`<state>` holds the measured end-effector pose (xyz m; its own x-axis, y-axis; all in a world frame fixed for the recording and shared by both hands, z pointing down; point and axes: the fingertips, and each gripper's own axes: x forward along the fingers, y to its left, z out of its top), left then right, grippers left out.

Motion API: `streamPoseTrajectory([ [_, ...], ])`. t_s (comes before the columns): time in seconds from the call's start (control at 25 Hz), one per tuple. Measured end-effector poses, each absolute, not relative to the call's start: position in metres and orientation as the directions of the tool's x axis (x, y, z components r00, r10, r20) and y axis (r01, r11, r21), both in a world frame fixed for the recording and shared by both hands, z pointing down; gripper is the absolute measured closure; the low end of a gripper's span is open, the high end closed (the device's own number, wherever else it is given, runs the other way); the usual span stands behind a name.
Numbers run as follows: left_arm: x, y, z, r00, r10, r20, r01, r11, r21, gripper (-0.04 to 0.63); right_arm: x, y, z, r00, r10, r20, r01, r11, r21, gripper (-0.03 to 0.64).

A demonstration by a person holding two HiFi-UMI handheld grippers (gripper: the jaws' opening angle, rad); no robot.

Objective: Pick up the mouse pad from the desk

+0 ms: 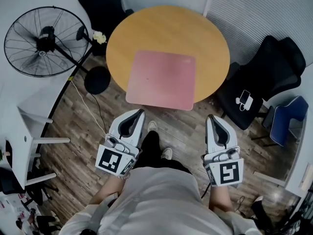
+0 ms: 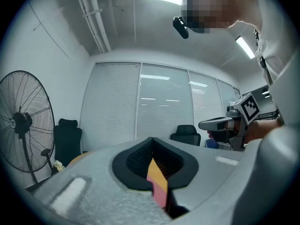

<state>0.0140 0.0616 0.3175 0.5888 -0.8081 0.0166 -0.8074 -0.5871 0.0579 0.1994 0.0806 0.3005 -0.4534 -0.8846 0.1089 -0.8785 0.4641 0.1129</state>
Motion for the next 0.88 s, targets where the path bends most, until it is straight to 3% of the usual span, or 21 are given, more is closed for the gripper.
streamPoseTrajectory([
  [0.88, -0.059, -0.115, 0.343, 0.627, -0.778, 0.041, -0.778, -0.622, 0.09, 0.591, 0.118, -0.096, 0.318, -0.437, -0.885, 0.163, -0.874, 0.46, 0.154, 0.612],
])
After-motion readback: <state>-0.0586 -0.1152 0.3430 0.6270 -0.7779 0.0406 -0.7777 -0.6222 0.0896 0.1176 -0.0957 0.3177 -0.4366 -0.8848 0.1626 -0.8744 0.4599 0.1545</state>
